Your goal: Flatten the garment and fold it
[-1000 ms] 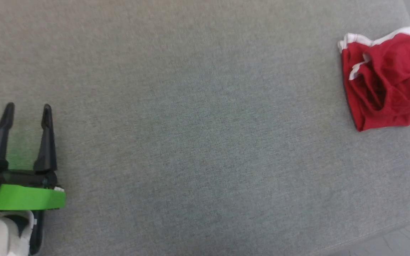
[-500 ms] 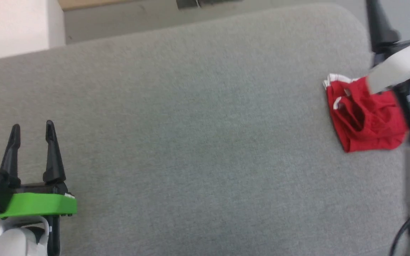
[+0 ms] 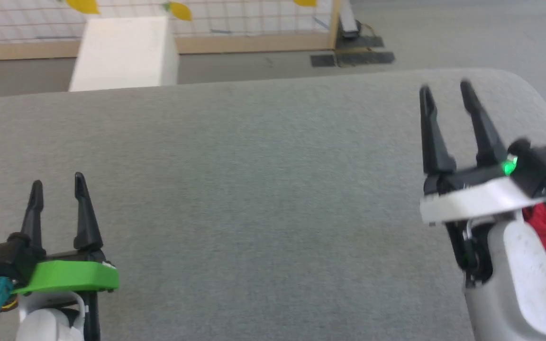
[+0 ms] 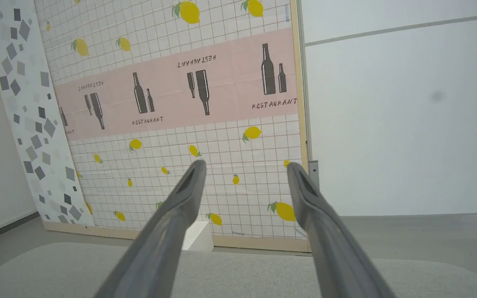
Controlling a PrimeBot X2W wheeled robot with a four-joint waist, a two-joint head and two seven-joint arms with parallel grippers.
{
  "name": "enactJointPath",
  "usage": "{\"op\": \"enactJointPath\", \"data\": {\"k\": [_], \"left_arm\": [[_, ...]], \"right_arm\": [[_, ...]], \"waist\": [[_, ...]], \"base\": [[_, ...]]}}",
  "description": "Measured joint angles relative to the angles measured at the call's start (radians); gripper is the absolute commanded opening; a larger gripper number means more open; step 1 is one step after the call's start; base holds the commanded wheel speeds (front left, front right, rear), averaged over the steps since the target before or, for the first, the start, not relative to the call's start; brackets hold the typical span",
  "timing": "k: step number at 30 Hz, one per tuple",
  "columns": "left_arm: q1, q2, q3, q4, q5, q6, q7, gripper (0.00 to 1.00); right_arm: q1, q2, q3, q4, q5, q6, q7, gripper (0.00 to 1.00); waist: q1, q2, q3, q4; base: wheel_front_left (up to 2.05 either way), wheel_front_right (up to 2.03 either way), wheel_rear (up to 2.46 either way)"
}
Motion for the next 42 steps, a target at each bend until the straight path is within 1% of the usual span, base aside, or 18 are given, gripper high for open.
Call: {"op": "enactJointPath", "data": {"k": [2, 7, 13, 16, 20, 27, 32, 39, 40, 42], "left_arm": [[0.001, -0.011, -0.005, 0.012, 0.007, -0.001, 0.000, 1.00], [0.013, -0.029, -0.005, 0.041, 0.011, 0.001, 0.000, 1.00], [0.034, -0.033, -0.017, 0.079, 0.027, 0.000, 0.000, 1.00], [0.034, -0.034, -0.032, 0.105, 0.046, -0.005, 0.000, 1.00], [0.034, -0.044, -0.045, 0.123, 0.053, -0.010, 0.000, 1.00], [0.034, -0.061, -0.072, 0.140, 0.063, -0.027, 0.000, 1.00], [0.036, -0.080, -0.091, 0.149, 0.067, -0.028, 0.000, 1.00], [0.055, -0.090, -0.114, 0.178, 0.069, -0.038, 0.000, 1.00], [0.056, -0.091, -0.117, 0.182, 0.069, -0.040, 0.000, 0.00], [0.055, -0.091, -0.117, 0.182, 0.068, -0.040, 0.001, 0.00]], "right_arm": [[0.039, 0.000, -0.004, 0.033, 0.003, 0.000, -0.023, 1.00], [0.131, 0.001, -0.006, 0.094, 0.016, 0.000, -0.036, 1.00], [0.209, 0.001, -0.056, 0.063, 0.005, 0.000, -0.040, 1.00], [0.249, 0.000, -0.101, 0.041, -0.015, 0.000, -0.040, 1.00], [0.294, 0.000, -0.123, 0.026, -0.019, 0.000, -0.040, 1.00], [0.344, 0.000, -0.113, 0.021, -0.019, 0.000, -0.040, 1.00], [0.355, 0.000, -0.091, 0.017, -0.019, 0.000, -0.040, 1.00], [0.367, 0.000, -0.077, 0.016, -0.012, 0.000, -0.040, 1.00], [0.367, 0.000, -0.077, 0.016, -0.011, 0.000, -0.040, 0.00], [0.367, 0.000, -0.078, 0.016, -0.011, 0.000, -0.039, 0.00]], "waist": [[0.0000, 0.0000, -0.016, 0.026], [0.0000, 0.0000, -0.057, 0.069], [0.0000, 0.0000, -0.090, 0.094], [0.0000, 0.0000, -0.093, 0.098], [0.0000, 0.0000, -0.092, 0.096], [0.0000, 0.0000, -0.092, 0.091], [0.0000, 0.0000, -0.097, 0.087], [0.0000, 0.0000, -0.103, 0.084], [0.0000, 0.0000, -0.103, 0.084], [0.0000, 0.0000, -0.103, 0.084]], "base": [[0.00, 0.00, 0.00], [0.00, 0.00, 0.00], [0.00, 0.00, 0.00], [0.00, 0.00, 0.00], [0.00, 0.00, 0.00], [0.00, 0.00, 0.00], [0.00, 0.00, 0.00], [0.00, 0.00, 0.00], [0.00, 0.00, 0.00], [0.00, 0.00, 0.00]]}}
